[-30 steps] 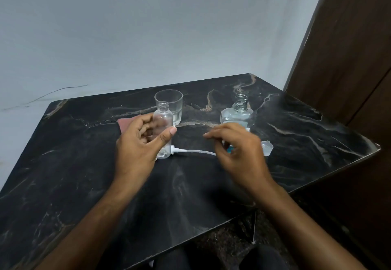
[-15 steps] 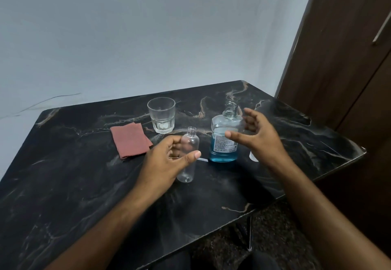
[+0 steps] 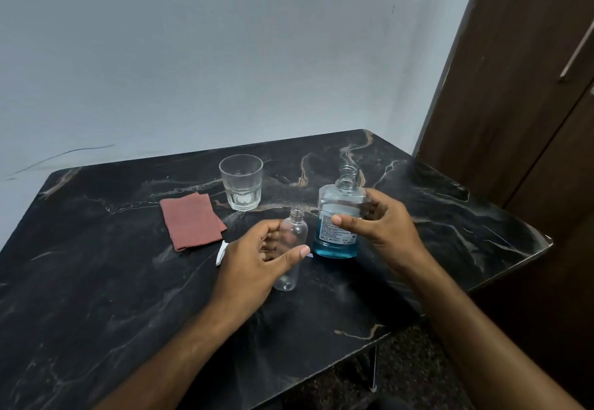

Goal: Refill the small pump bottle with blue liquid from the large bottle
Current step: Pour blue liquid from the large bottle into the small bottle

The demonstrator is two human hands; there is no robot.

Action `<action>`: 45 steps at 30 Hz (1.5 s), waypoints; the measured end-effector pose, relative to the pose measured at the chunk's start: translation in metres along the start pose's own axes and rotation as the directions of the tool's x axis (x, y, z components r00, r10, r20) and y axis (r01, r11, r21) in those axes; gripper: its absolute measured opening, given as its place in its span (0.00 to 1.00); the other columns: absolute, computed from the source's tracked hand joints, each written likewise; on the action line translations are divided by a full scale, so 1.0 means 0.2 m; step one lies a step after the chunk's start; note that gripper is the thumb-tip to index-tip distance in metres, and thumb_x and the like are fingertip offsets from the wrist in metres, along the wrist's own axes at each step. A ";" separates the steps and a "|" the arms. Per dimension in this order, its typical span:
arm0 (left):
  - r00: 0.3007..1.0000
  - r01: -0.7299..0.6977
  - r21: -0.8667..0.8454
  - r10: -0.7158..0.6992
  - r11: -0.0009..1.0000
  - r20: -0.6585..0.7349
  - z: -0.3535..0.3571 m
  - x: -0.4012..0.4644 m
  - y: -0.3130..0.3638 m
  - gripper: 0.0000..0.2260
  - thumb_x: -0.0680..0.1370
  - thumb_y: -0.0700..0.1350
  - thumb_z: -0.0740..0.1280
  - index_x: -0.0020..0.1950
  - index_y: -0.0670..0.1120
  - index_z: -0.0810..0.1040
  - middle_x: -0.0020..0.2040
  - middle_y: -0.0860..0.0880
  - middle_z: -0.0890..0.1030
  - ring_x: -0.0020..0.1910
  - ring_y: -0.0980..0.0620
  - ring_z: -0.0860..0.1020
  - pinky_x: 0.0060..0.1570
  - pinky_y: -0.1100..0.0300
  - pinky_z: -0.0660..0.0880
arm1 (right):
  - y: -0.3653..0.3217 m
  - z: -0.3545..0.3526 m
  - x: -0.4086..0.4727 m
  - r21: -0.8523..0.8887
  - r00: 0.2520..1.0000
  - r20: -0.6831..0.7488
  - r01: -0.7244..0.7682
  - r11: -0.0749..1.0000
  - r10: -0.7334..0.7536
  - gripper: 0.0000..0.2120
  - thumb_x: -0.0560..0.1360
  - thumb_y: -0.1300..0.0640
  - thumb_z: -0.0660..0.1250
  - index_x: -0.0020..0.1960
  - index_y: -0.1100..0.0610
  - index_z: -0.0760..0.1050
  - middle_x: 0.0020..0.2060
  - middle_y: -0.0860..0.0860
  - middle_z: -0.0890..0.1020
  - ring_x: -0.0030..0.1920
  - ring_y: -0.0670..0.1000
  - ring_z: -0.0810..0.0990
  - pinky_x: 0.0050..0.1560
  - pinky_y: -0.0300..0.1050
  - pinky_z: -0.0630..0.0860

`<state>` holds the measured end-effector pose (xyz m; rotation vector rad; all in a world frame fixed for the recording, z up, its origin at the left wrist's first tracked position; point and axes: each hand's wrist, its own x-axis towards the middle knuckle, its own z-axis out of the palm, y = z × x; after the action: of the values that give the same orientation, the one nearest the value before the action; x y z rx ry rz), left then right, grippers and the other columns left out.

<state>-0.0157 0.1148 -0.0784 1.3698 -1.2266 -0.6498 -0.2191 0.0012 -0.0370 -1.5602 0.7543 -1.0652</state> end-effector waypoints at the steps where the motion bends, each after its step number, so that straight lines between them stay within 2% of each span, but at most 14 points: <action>1: 1.000 -0.002 0.001 0.002 1.000 0.000 0.00 0.00 0.00 0.20 0.68 0.56 0.79 0.57 0.56 0.82 0.51 0.57 0.86 0.51 0.57 0.85 0.56 0.52 0.83 | 0.00 0.00 0.00 -0.009 1.000 -0.005 0.003 1.000 -0.003 0.23 0.64 0.61 0.79 0.58 0.58 0.81 0.51 0.50 0.88 0.52 0.49 0.87 0.49 0.40 0.83; 7: 1.000 -0.001 0.007 0.001 1.000 -0.001 0.00 0.00 0.01 0.21 0.68 0.56 0.78 0.59 0.55 0.81 0.52 0.58 0.86 0.51 0.57 0.85 0.56 0.53 0.83 | 0.03 0.02 0.00 0.012 1.000 -0.016 0.019 1.000 -0.018 0.24 0.65 0.66 0.78 0.60 0.63 0.78 0.51 0.54 0.88 0.52 0.52 0.87 0.48 0.40 0.82; 10: 1.000 -0.003 0.002 0.003 1.000 -0.006 0.00 0.00 0.02 0.21 0.68 0.56 0.78 0.59 0.55 0.82 0.52 0.57 0.86 0.52 0.57 0.85 0.56 0.52 0.83 | 0.03 0.03 0.00 -0.031 0.997 -0.038 0.059 0.998 -0.060 0.23 0.65 0.68 0.78 0.59 0.63 0.78 0.50 0.53 0.88 0.51 0.51 0.87 0.46 0.40 0.83; 13: 1.000 -0.019 0.011 0.019 1.000 -0.004 -0.01 0.01 0.04 0.21 0.67 0.57 0.78 0.58 0.56 0.82 0.51 0.59 0.86 0.51 0.59 0.85 0.55 0.55 0.83 | 0.01 0.04 -0.02 -0.112 0.989 -0.054 0.129 0.985 -0.136 0.26 0.64 0.63 0.78 0.61 0.61 0.78 0.51 0.54 0.87 0.51 0.50 0.87 0.50 0.44 0.84; 16: 0.999 -0.035 0.016 0.035 0.999 -0.025 -0.01 0.02 0.06 0.20 0.67 0.58 0.78 0.58 0.57 0.83 0.51 0.59 0.87 0.50 0.59 0.85 0.54 0.57 0.83 | -0.03 0.05 -0.03 -0.204 0.974 -0.057 0.204 0.957 -0.220 0.27 0.63 0.57 0.78 0.62 0.53 0.77 0.50 0.47 0.86 0.51 0.45 0.86 0.49 0.38 0.82; 18: 0.998 -0.052 0.032 0.053 0.998 -0.035 -0.01 0.02 0.07 0.21 0.66 0.59 0.78 0.58 0.59 0.83 0.51 0.60 0.87 0.49 0.60 0.85 0.52 0.60 0.82 | -0.06 0.04 -0.04 -0.306 0.961 -0.070 0.236 0.922 -0.269 0.28 0.63 0.53 0.77 0.61 0.43 0.75 0.49 0.40 0.84 0.51 0.39 0.85 0.47 0.33 0.81; 20: 0.997 -0.059 0.039 0.061 0.997 -0.037 -0.01 0.03 0.08 0.23 0.66 0.59 0.78 0.59 0.57 0.84 0.50 0.60 0.87 0.48 0.61 0.85 0.51 0.63 0.82 | -0.08 0.03 -0.04 -0.429 0.948 -0.077 0.249 0.868 -0.310 0.28 0.64 0.50 0.76 0.62 0.39 0.73 0.48 0.35 0.81 0.50 0.33 0.82 0.46 0.28 0.78; 23: 0.997 -0.064 0.024 0.065 0.998 -0.038 -0.01 0.05 0.10 0.25 0.66 0.58 0.79 0.61 0.54 0.84 0.50 0.59 0.87 0.49 0.60 0.85 0.51 0.63 0.82 | -0.09 -0.01 -0.04 -0.567 0.921 -0.057 0.287 0.772 -0.384 0.30 0.66 0.51 0.77 0.65 0.39 0.73 0.48 0.32 0.79 0.48 0.29 0.80 0.45 0.24 0.76; 27: 0.995 -0.091 0.027 0.092 0.995 -0.029 0.02 0.04 0.11 0.23 0.66 0.55 0.79 0.60 0.56 0.84 0.51 0.61 0.87 0.49 0.61 0.85 0.51 0.65 0.81 | -0.06 -0.05 -0.04 -0.666 0.900 -0.020 0.312 0.677 -0.435 0.32 0.67 0.60 0.80 0.67 0.43 0.76 0.54 0.39 0.80 0.52 0.29 0.78 0.52 0.23 0.74; 30: 0.993 -0.117 0.039 0.118 0.992 -0.029 0.02 0.03 0.12 0.23 0.66 0.54 0.80 0.60 0.61 0.82 0.52 0.67 0.85 0.50 0.66 0.84 0.50 0.71 0.79 | -0.06 -0.07 -0.04 -0.708 0.891 0.036 0.342 0.617 -0.453 0.31 0.68 0.60 0.80 0.67 0.45 0.76 0.58 0.40 0.80 0.56 0.35 0.79 0.56 0.31 0.77; 33: 0.992 -0.117 0.043 0.118 0.992 -0.034 0.03 0.02 0.12 0.24 0.66 0.52 0.80 0.62 0.56 0.83 0.51 0.66 0.86 0.50 0.67 0.84 0.51 0.70 0.79 | -0.05 -0.08 -0.05 -0.735 0.881 0.079 0.367 0.570 -0.466 0.30 0.69 0.60 0.79 0.68 0.47 0.76 0.60 0.46 0.82 0.58 0.45 0.81 0.58 0.43 0.81; 36: 0.990 -0.137 0.062 0.139 0.989 -0.034 0.03 0.02 0.12 0.24 0.67 0.49 0.81 0.63 0.53 0.83 0.51 0.66 0.86 0.51 0.68 0.83 0.51 0.71 0.79 | -0.04 -0.08 -0.06 -0.746 0.869 0.112 0.394 0.537 -0.482 0.30 0.69 0.61 0.79 0.68 0.49 0.76 0.60 0.50 0.83 0.59 0.50 0.81 0.59 0.49 0.80; 41: 0.986 -0.157 0.069 0.160 0.985 -0.036 0.02 0.01 0.11 0.24 0.67 0.49 0.82 0.63 0.54 0.83 0.52 0.69 0.85 0.51 0.69 0.83 0.49 0.73 0.78 | -0.03 -0.09 -0.07 -0.769 0.857 0.138 0.408 0.491 -0.496 0.30 0.70 0.63 0.78 0.69 0.49 0.75 0.59 0.52 0.83 0.58 0.52 0.81 0.58 0.45 0.79; 45: 0.985 -0.166 0.068 0.169 0.984 -0.031 0.02 0.01 0.11 0.23 0.67 0.50 0.81 0.60 0.61 0.81 0.51 0.72 0.83 0.49 0.69 0.83 0.46 0.74 0.78 | -0.02 -0.10 -0.07 -0.790 0.862 0.142 0.396 0.469 -0.487 0.28 0.71 0.62 0.78 0.69 0.50 0.76 0.59 0.51 0.82 0.58 0.50 0.80 0.58 0.38 0.74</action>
<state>-0.0255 0.1147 -0.0579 1.3097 -1.3279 -0.4685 -0.2433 0.0058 -0.0347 -2.6280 1.0103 -1.2643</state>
